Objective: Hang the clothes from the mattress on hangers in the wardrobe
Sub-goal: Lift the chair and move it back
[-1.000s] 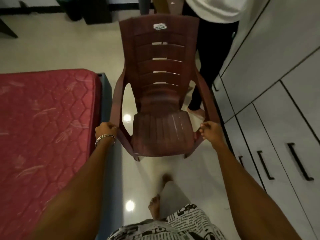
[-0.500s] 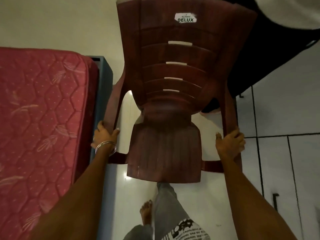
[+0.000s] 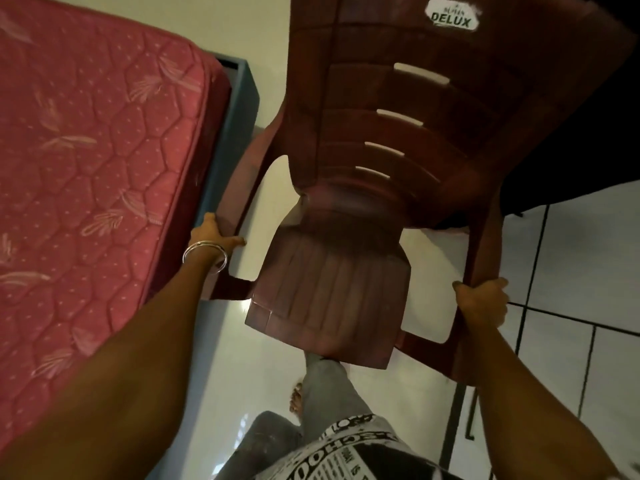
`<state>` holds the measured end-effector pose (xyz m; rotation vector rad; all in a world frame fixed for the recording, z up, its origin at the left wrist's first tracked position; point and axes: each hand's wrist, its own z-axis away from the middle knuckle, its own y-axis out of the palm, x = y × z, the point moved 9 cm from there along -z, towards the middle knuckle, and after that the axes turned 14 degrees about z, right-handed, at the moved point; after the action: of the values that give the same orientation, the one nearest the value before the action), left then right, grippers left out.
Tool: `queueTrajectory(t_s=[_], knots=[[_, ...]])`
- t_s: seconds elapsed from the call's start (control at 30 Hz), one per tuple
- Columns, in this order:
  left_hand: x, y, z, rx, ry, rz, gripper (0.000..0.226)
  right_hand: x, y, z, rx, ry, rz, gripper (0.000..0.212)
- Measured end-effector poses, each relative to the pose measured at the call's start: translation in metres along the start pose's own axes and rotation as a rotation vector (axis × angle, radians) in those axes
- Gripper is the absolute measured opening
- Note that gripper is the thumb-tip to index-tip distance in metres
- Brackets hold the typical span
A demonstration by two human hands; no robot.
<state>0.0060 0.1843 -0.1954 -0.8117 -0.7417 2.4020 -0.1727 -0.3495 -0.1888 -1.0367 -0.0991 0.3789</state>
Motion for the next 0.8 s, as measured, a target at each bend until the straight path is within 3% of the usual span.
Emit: queueTrajectory(t_s=[0.37,0.47,0.67,0.8], knots=[[0.100,-0.013,0.092,-0.134,-0.032,0.122,0.068,-0.015,-0.022,0.038,-0.082,-0.212,0.030,0.068],[0.145,-0.019,0.139,-0.192,-0.031,0.178,0.067,-0.023,-0.028,0.061,-0.107,-0.322,0.044,0.062],[0.248,-0.028,0.256,-0.377,-0.074,0.280,0.063,-0.022,-0.033,0.112,-0.142,-0.583,0.137,0.078],[0.330,-0.021,0.336,-0.450,-0.212,0.387,0.059,-0.011,-0.023,0.164,-0.120,-0.730,0.278,0.075]])
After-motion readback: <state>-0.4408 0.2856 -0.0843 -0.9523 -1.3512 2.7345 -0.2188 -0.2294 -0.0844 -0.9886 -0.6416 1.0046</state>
